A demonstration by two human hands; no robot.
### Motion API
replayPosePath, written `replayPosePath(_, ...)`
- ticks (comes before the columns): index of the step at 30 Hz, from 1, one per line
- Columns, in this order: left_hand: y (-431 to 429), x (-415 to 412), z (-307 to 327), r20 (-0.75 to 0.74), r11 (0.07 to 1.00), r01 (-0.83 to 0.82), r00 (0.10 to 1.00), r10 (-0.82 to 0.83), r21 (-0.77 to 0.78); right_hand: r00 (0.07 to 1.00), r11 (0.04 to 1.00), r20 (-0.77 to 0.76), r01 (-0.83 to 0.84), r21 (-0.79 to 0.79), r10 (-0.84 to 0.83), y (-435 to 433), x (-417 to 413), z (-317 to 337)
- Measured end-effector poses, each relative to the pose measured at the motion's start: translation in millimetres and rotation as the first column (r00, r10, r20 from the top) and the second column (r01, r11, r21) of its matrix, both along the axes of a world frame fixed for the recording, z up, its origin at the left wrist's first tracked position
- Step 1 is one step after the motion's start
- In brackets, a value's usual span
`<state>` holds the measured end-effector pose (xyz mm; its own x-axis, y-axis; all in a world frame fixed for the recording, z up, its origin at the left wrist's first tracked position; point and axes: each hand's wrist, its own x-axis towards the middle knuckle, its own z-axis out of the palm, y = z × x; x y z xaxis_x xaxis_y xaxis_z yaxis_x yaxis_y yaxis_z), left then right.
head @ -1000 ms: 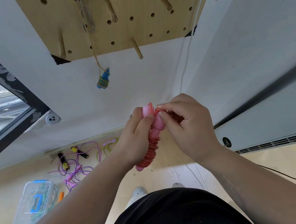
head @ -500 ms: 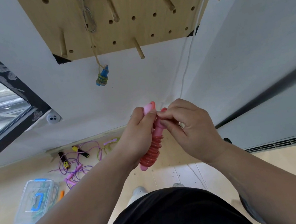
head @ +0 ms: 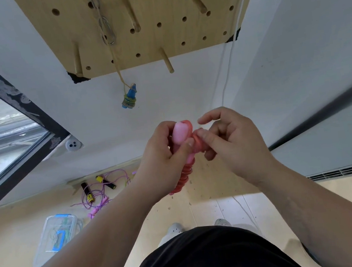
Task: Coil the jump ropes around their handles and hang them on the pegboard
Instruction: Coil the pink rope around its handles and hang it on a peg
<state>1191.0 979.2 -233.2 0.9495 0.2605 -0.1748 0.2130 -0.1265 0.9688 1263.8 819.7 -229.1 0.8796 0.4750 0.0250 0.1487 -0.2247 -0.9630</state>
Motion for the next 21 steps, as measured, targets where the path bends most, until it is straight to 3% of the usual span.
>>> replayPosePath(5,-14.7,10.2,5.2,-0.029,0.999,0.025,0.999,-0.025,-0.021,0.989,0.998,-0.135,-0.049,0.042,0.054,-14.5,17.2,-13.0)
replayPosePath(9,-33.3,25.5,3.1,-0.006,0.998,0.06,0.998,-0.06,0.015,0.946,0.968,-0.281,-0.101,0.228,0.165,-30.5,27.5,-13.7)
replayPosePath(14,-65.3,48.6,1.6,-0.019,0.993,0.012,1.0,-0.015,-0.116,0.918,0.933,-0.269,-0.21,0.294,0.291,-59.4,58.2,-9.5)
replayPosePath(21,-131.0,87.5,-8.2,-0.098,0.934,-0.177,0.983,0.153,-0.31,0.898,0.911,-0.193,-0.355,0.21,0.395,-109.1,110.6,-13.0)
